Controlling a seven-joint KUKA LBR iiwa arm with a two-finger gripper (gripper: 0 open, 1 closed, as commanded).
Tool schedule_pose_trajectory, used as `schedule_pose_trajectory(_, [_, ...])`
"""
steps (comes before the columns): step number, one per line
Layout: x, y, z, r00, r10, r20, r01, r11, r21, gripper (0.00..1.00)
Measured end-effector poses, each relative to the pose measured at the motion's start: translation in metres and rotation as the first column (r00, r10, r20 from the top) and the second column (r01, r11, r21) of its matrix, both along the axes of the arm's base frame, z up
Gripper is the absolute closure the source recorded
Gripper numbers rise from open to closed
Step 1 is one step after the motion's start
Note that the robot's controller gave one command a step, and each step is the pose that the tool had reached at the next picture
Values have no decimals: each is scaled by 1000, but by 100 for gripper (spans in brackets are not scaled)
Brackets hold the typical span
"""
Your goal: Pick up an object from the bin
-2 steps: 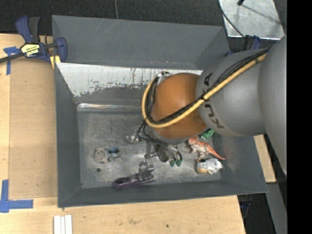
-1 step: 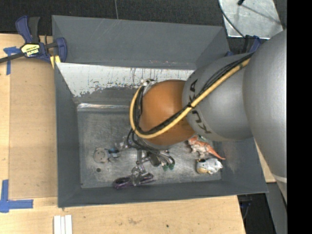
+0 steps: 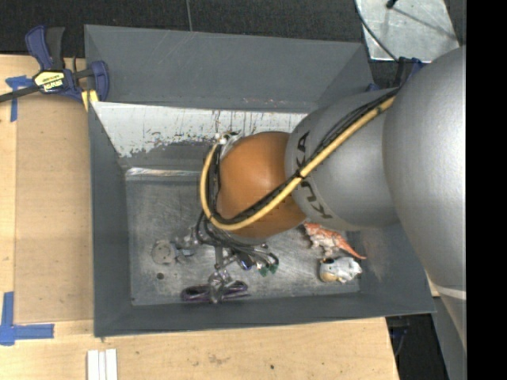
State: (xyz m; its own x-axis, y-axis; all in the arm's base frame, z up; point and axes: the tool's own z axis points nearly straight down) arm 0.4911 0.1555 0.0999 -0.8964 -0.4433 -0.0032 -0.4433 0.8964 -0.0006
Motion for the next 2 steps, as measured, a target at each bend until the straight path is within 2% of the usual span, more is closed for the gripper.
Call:
schedule_pose_trajectory(1, [8,22,-23,887,461,18,-461,888,1,100])
schedule_pose_trajectory(2, [8,22,-23,888,460,18,-460,888,1,100])
